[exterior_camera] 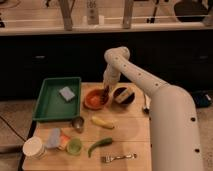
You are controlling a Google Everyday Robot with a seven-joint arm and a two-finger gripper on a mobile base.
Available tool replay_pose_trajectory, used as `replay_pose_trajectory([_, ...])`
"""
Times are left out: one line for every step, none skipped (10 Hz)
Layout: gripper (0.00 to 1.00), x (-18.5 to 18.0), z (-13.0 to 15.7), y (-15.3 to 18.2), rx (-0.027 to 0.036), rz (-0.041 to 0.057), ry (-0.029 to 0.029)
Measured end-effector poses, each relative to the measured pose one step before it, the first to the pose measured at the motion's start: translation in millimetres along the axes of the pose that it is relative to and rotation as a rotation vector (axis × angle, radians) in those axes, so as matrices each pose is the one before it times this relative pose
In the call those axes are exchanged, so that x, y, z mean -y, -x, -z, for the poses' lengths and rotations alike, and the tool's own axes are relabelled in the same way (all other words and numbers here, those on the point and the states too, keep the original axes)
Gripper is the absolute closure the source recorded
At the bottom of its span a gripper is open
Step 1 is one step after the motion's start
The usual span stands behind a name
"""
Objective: Place grapes in red bowl
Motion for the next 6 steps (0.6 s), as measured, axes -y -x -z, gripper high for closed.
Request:
replay_pose_trajectory([1.00, 0.51, 0.17, -0.44, -0.00003, 0.00061, -0.00064])
replay_pose_trajectory([1.00, 0.64, -0.39, 0.18, 0.00122, 0.00131, 0.00052])
replay_pose_trajectory([1.00, 1.58, -0.15, 0.58, 0.00102, 0.00251, 0.00034])
replay_pose_trajectory([1.00, 1.50, -0.69, 0.84, 0.00096, 0.00310, 0.00074])
replay_pose_trajectory([1.00, 2.41, -0.08, 0.87, 0.00091, 0.00429, -0.00078])
replay_pose_trajectory([1.00, 0.16, -0.43, 0.12, 0.00126, 0.00141, 0.00110])
